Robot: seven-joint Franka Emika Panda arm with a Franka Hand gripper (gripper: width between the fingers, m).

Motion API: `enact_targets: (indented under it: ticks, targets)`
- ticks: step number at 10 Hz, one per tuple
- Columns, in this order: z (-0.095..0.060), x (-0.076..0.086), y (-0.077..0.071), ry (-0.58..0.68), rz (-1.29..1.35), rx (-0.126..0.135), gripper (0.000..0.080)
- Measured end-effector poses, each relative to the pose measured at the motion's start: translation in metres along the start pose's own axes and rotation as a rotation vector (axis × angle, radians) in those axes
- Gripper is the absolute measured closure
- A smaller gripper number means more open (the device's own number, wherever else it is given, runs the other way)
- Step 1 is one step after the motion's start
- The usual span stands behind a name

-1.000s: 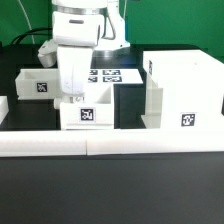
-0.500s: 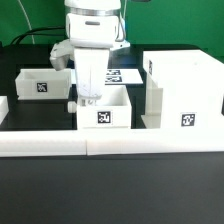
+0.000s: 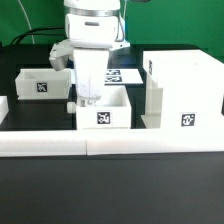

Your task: Assemble drawer

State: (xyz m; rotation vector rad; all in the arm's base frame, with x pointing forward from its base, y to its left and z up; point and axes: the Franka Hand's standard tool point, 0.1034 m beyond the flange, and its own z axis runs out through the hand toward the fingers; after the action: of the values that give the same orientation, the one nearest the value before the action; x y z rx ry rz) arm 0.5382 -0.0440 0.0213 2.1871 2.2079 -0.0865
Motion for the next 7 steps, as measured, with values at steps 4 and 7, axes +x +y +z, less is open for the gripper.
enact_targets:
  ticks: [4,7]
  targets:
    - [-0.0011,0.0108,0.0131,0.005,-0.013,-0.002,0.0757]
    - [-0.0003,0.0088,0.0118,0.006,-0.009,0.000,0.0757]
